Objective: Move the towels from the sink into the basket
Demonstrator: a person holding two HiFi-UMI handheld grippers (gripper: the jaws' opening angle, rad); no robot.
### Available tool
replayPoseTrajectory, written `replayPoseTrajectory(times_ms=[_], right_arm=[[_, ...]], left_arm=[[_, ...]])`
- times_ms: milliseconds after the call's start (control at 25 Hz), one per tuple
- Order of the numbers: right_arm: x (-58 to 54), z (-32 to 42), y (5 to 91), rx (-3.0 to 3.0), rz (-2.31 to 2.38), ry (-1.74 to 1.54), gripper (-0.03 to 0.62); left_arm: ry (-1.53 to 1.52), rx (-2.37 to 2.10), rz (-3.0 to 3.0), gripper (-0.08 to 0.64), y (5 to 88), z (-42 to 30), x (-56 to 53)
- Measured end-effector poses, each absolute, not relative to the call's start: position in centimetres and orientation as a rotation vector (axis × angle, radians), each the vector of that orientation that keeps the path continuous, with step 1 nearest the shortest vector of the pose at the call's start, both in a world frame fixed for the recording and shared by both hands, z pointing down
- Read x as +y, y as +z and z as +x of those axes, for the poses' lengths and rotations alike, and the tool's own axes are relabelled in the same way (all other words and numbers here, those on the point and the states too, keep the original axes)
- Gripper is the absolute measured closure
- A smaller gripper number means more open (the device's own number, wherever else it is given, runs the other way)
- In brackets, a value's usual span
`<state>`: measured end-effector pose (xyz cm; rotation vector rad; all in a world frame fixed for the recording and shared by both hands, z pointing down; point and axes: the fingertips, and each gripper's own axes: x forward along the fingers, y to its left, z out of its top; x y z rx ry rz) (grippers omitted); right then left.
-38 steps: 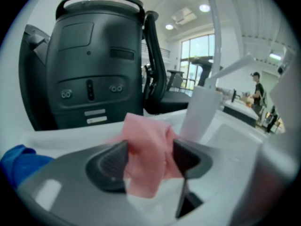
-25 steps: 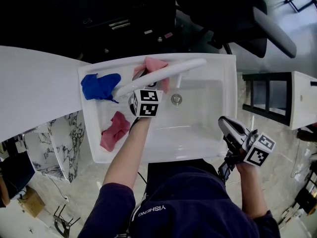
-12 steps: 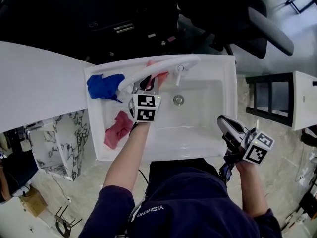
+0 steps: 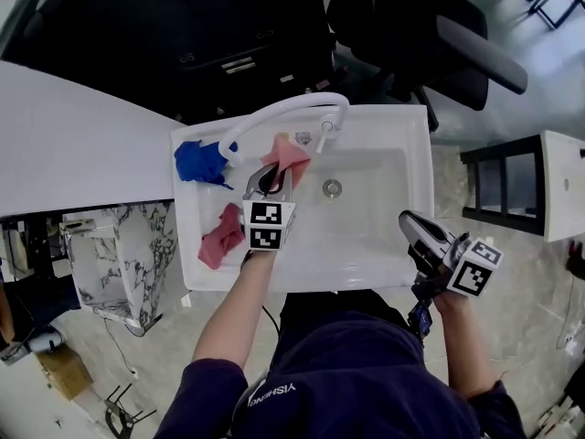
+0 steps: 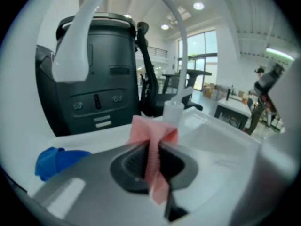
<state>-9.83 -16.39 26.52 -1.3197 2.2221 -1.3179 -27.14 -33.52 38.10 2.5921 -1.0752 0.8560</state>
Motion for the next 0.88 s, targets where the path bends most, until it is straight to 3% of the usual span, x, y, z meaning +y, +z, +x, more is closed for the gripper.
replayPoseTrajectory(times_ms=[880], right_arm=[[-11.6, -7.2, 22.9, 2.238, -1.184, -1.155, 0.583]], left_arm=[[0.740, -0.994, 2.764, 0.540, 25.6, -26.9, -18.6]])
